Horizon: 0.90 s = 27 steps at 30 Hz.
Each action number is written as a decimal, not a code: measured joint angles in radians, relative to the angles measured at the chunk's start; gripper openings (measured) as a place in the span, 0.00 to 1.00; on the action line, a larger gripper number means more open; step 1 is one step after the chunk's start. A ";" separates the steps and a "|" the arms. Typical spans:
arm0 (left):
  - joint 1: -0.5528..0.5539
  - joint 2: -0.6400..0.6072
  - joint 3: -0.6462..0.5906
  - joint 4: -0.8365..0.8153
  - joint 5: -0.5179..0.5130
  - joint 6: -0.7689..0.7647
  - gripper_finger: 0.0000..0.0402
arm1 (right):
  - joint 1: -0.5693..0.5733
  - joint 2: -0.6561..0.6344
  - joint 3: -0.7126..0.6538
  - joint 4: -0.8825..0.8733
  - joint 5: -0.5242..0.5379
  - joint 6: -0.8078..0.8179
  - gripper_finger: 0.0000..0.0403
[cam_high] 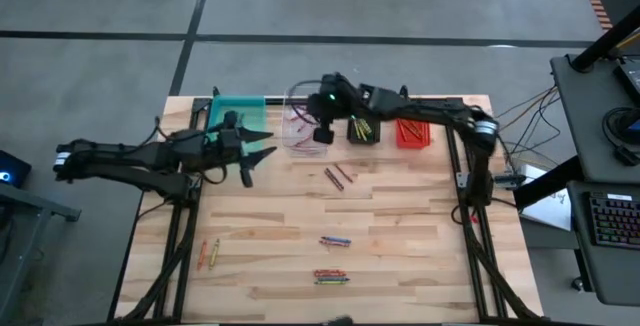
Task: Sort crayons
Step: Put the red crayon into the transparent bin
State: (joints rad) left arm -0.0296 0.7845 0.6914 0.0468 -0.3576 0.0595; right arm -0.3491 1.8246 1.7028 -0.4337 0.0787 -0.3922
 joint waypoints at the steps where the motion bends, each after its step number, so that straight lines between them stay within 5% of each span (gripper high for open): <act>1: 0.000 -0.014 0.000 -0.012 0.000 -0.002 0.38 | -0.019 0.034 0.039 -0.022 -0.025 -0.010 0.03; 15: 0.000 -0.083 0.000 -0.028 0.000 0.013 0.38 | -0.131 0.415 0.477 -0.337 -0.161 -0.048 0.03; 27: 0.000 -0.074 0.000 -0.044 0.000 0.014 0.38 | -0.131 0.528 0.582 -0.479 -0.192 -0.053 0.03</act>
State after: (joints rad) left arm -0.0295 0.7109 0.6914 0.0033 -0.3573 0.0731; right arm -0.4805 2.3528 2.2848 -0.9126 -0.1131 -0.4457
